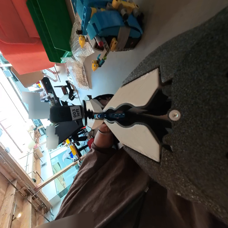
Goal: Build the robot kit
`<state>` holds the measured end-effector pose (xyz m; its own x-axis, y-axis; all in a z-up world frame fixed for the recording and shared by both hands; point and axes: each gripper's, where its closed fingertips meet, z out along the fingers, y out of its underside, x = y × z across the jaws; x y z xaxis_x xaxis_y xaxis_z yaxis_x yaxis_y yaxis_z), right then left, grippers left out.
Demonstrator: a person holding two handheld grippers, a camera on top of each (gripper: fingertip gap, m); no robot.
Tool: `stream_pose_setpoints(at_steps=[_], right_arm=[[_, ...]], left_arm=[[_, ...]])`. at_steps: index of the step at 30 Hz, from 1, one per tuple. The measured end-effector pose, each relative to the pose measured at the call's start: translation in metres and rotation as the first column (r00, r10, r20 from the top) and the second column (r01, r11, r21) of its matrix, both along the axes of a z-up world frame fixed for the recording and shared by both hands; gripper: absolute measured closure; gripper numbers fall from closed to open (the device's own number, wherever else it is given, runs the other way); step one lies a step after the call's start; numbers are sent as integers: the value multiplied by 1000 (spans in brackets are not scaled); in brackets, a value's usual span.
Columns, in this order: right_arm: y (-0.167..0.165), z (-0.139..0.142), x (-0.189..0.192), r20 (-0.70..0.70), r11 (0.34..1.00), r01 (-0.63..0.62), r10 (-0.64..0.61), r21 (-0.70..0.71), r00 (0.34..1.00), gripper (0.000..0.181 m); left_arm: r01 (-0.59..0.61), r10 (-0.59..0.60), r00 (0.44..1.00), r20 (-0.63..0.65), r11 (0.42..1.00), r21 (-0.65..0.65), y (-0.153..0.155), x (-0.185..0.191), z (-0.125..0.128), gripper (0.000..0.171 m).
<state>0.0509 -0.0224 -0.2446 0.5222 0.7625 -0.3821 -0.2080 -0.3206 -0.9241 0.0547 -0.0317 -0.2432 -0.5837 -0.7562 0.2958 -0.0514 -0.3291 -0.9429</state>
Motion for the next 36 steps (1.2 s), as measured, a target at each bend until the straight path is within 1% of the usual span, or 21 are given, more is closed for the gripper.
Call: stream_pose_setpoints(at_steps=[2, 5, 6, 8, 10, 11, 13, 16, 18, 23, 25, 26, 28, 29, 30, 32, 34, 36], right_arm=[[-1, -5, 0, 58, 1000, 6, -6, -3, 998, 175], [3, -14, 4, 106, 998, 42, -37, -48, 994, 175], [6, -16, 5, 112, 996, 68, -62, -54, 992, 175], [13, -14, 8, 138, 991, 135, -131, -20, 982, 174], [16, -13, 11, 183, 983, 181, -178, 1, 967, 167], [15, -13, 11, 176, 985, 172, -169, -1, 970, 161], [11, -11, 13, 117, 990, 137, -133, -28, 984, 163], [7, -3, 10, 72, 995, 99, -98, -9, 993, 168], [6, -3, 8, 73, 996, 90, -89, -5, 993, 174], [4, -5, 6, 91, 997, 71, -72, 11, 993, 176], [2, -3, 4, 63, 998, 54, -55, 15, 997, 176], [2, -4, 2, 68, 999, 47, -47, 13, 997, 176], [-3, -15, -20, 116, 999, -34, 34, -4, 993, 176], [-3, -20, -28, 172, 999, -47, 49, -13, 984, 175], [-1, -13, -27, 204, 999, -16, 9, 32, 979, 176], [3, -12, -24, 255, 999, 9, -17, 30, 967, 176], [2, -18, -21, 243, 1000, -2, 3, -1, 970, 176], [0, -17, -13, 208, 1000, 8, -7, -6, 978, 176]], left_arm=[[-13, 13, 1000, -11, 999, 52, -1, 0, -5, 165], [-43, 47, 998, -48, 995, 90, 4, 5, -14, 165], [-49, 53, 997, -59, 997, 62, 8, 6, -14, 165], [-37, 36, 996, -76, 999, -19, 15, 7, -11, 165], [-23, 20, 998, -66, 999, -43, 15, 5, -8, 165], [-14, 11, 998, -56, 999, -46, 14, 4, -6, 165], [-4, 1, 999, -55, 999, -54, 13, 2, -6, 165], [12, -16, 998, -54, 998, -63, 12, 2, -5, 165], [23, -26, 998, -57, 998, -58, 10, 2, -7, 165], [28, -31, 998, -53, 999, -45, 6, 0, -8, 165], [37, -38, 998, -54, 999, -32, 3, 1, -9, 165], [45, -44, 996, -73, 999, 12, -4, 2, -15, 165], [90, -73, 991, -111, 984, 154, -26, 4, -31, 165], [72, -55, 994, -97, 980, 184, -29, 6, -29, 165], [54, -40, 996, -81, 984, 170, -28, 7, -24, 165], [45, -31, 995, -90, 986, 158, -24, 9, -25, 165], [52, -31, 993, -118, 981, 186, -24, 10, -32, 165], [49, -27, 992, -124, 984, 174, -21, 9, -32, 165]])
